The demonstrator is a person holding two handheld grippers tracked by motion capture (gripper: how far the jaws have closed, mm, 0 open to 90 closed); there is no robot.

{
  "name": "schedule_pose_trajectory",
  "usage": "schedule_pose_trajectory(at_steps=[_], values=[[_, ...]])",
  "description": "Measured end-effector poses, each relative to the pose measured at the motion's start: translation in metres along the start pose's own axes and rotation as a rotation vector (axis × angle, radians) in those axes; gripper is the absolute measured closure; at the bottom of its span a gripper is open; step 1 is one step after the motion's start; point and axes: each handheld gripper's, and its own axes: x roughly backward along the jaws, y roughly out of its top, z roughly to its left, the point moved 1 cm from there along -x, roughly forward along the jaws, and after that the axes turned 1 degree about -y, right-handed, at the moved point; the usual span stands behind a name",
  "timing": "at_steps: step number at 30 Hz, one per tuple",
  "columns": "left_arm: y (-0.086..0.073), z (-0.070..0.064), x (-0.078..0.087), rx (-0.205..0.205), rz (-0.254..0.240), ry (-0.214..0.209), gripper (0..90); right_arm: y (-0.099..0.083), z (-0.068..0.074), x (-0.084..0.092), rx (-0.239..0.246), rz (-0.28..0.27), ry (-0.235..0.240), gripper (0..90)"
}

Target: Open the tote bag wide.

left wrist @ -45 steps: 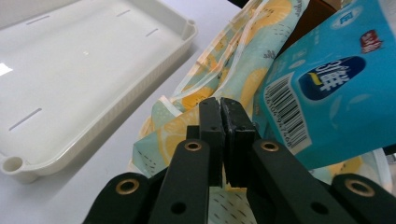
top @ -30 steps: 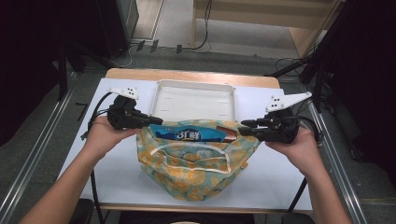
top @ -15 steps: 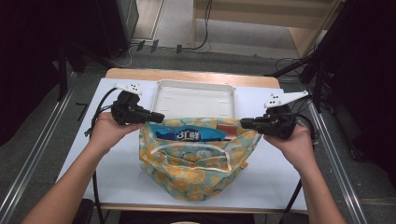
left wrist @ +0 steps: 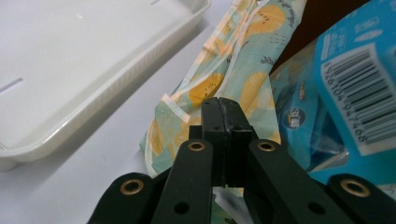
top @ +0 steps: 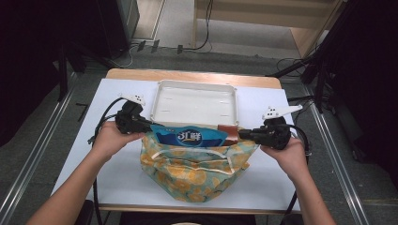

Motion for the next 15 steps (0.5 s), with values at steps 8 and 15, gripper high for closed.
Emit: schedule_pose_trajectory(at_steps=[8, 15], values=[[-0.014, 0.007, -0.008, 0.027, 0.024, -0.006, 90.0, -0.014, -0.004, -0.015, -0.038, 0.006, 0.023, 89.9], [-0.026, 0.010, -0.013, 0.048, 0.041, -0.019, 90.0, -0.025, -0.006, -0.026, -0.055, 0.031, 0.034, 89.7]])
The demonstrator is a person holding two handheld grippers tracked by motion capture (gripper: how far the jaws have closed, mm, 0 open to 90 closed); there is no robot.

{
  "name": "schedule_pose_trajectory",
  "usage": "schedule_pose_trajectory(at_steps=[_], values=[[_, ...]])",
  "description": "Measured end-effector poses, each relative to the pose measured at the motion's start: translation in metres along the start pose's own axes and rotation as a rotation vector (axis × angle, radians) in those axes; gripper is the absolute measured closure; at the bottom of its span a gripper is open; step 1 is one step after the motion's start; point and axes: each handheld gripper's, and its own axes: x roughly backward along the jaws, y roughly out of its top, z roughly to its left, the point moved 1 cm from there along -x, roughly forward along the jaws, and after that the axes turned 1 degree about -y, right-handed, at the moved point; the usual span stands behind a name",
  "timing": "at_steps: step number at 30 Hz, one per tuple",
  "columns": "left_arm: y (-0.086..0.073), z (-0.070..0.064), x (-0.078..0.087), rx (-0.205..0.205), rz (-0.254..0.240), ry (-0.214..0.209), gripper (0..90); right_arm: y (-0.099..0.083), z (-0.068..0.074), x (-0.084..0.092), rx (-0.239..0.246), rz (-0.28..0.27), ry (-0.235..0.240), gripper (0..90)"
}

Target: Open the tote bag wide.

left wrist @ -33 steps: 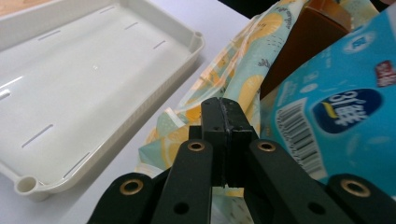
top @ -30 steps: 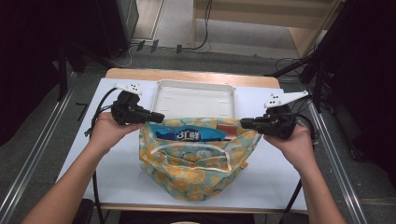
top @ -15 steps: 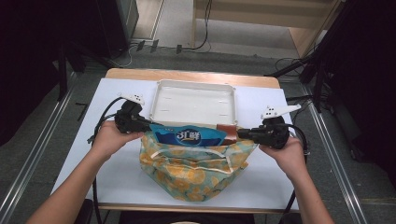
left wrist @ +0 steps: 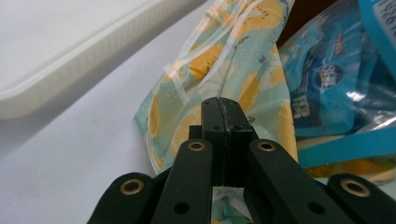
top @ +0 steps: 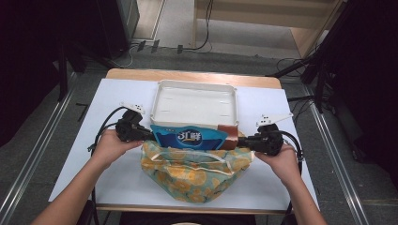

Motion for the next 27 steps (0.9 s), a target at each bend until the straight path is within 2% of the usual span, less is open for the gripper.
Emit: schedule_pose_trajectory(at_steps=[5, 6, 9, 11, 13, 14, 15, 16, 18, 20, 21, 24, 27], values=[[-0.012, 0.006, -0.008, 0.015, 0.042, 0.001, 90.0, -0.007, -0.005, -0.007, -0.018, 0.018, 0.008, 89.1], [-0.013, 0.006, -0.009, 0.023, 0.038, -0.003, 90.0, -0.008, -0.006, -0.008, -0.019, 0.015, 0.011, 88.7], [-0.013, 0.003, -0.005, 0.010, 0.030, 0.002, 89.1, -0.008, -0.005, -0.003, -0.015, 0.007, 0.004, 85.6], [-0.012, 0.001, 0.000, -0.002, 0.006, 0.010, 86.6, -0.006, -0.004, 0.003, -0.011, -0.005, -0.001, 82.4], [-0.010, -0.002, 0.006, -0.027, -0.005, 0.032, 82.4, -0.004, -0.004, 0.010, -0.004, -0.022, -0.009, 78.8], [-0.008, -0.005, 0.012, -0.049, -0.015, 0.044, 78.5, -0.002, -0.002, 0.017, 0.019, -0.039, -0.016, 74.3], [-0.008, -0.005, 0.012, -0.049, -0.015, 0.044, 76.0, -0.002, -0.002, 0.017, 0.019, -0.039, -0.016, 74.3], [-0.007, -0.007, 0.015, -0.059, -0.026, 0.049, 73.6, 0.002, 0.001, 0.025, 0.036, -0.058, -0.029, 67.0], [-0.004, -0.010, 0.023, -0.081, -0.047, 0.061, 71.5, 0.004, 0.002, 0.029, 0.041, -0.067, -0.035, 66.0], [-0.001, -0.014, 0.031, -0.108, -0.072, 0.083, 67.3, 0.011, 0.008, 0.040, 0.061, -0.085, -0.047, 64.5], [0.002, -0.019, 0.039, -0.125, -0.089, 0.085, 65.7, 0.014, 0.010, 0.044, 0.066, -0.091, -0.050, 63.6], [0.006, -0.025, 0.046, -0.137, -0.091, 0.074, 63.0, 0.019, 0.014, 0.050, 0.078, -0.099, -0.055, 61.5], [0.008, -0.033, 0.050, -0.166, -0.095, 0.053, 59.1, 0.026, 0.020, 0.058, 0.086, -0.116, -0.059, 52.9]])
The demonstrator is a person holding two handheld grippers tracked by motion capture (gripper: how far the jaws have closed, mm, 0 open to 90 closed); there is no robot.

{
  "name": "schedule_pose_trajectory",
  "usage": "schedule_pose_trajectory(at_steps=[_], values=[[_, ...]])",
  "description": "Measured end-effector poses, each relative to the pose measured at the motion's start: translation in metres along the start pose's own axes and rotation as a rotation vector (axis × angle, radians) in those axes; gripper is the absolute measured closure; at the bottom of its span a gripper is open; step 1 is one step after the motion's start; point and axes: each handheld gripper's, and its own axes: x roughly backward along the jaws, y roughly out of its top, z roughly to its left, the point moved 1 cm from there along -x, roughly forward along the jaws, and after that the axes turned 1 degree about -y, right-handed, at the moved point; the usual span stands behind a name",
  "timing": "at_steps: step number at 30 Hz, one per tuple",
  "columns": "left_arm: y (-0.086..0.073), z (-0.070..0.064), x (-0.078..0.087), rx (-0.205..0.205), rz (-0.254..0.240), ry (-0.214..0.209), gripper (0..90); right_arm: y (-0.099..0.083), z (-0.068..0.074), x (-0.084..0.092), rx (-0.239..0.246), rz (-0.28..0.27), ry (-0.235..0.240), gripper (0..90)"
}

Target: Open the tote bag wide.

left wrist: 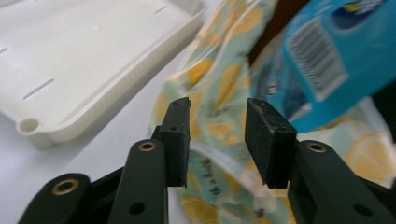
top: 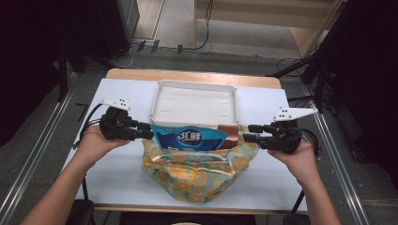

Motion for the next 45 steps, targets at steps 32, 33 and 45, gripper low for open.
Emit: schedule_pose_trajectory(at_steps=[32, 33, 45], values=[[-0.025, -0.027, -0.030, -0.021, 0.096, -0.131, 53.0, -0.019, 0.033, -0.017, 0.113, 0.105, 0.119, 51.0], [-0.026, -0.027, -0.030, -0.004, 0.113, -0.138, 67.8, -0.023, 0.033, -0.019, 0.083, 0.135, 0.134, 63.3], [-0.033, -0.035, -0.022, -0.009, 0.108, -0.138, 90.0, -0.031, 0.043, -0.022, 0.079, 0.167, 0.167, 90.0]])
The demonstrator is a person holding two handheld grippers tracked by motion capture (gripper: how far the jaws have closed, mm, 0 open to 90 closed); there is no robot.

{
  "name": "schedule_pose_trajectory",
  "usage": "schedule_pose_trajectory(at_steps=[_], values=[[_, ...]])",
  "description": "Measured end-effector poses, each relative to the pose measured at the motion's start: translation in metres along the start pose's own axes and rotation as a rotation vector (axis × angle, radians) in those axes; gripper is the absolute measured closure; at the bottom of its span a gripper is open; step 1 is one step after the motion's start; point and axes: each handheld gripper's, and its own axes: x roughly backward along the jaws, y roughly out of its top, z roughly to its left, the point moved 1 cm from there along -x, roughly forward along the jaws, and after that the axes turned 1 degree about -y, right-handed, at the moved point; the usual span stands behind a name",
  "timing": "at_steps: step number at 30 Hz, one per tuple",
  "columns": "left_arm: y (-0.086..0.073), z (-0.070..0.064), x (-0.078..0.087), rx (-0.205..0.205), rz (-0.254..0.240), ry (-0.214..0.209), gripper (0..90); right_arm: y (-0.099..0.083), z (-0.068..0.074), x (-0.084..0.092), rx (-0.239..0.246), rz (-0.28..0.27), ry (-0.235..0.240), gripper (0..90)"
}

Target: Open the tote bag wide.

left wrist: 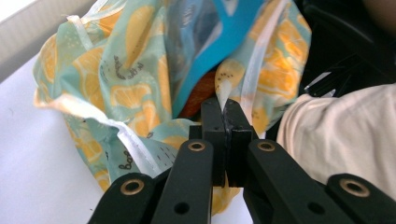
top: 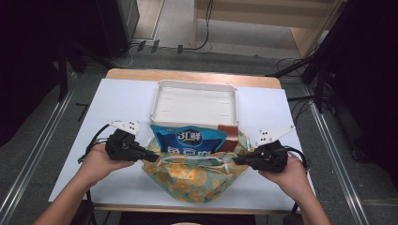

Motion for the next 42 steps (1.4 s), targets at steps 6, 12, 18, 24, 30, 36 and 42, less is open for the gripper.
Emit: schedule_pose_trajectory(at_steps=[6, 12, 18, 24, 30, 36, 42], values=[[-0.003, -0.015, 0.011, -0.017, -0.041, -0.019, 90.0, -0.004, 0.011, 0.008, 0.010, -0.029, 0.010, 90.0], [-0.008, -0.029, 0.013, -0.040, -0.046, -0.037, 90.0, -0.009, 0.023, 0.010, 0.016, -0.030, 0.034, 90.0], [-0.018, -0.033, 0.013, -0.030, -0.042, -0.059, 90.0, -0.018, 0.032, 0.008, 0.010, -0.035, 0.065, 90.0], [-0.032, -0.027, 0.004, 0.010, -0.028, -0.077, 90.0, -0.031, 0.032, -0.003, -0.007, -0.029, 0.088, 90.0], [-0.043, -0.019, -0.010, 0.056, -0.011, -0.076, 89.8, -0.042, 0.029, -0.016, -0.020, -0.044, 0.087, 90.0], [-0.050, -0.011, -0.023, 0.065, -0.018, -0.075, 89.4, -0.055, 0.026, -0.031, 0.022, -0.057, 0.088, 90.0], [-0.052, -0.005, -0.035, 0.073, -0.016, -0.076, 89.7, -0.062, 0.017, -0.044, 0.002, -0.055, 0.109, 90.0]])
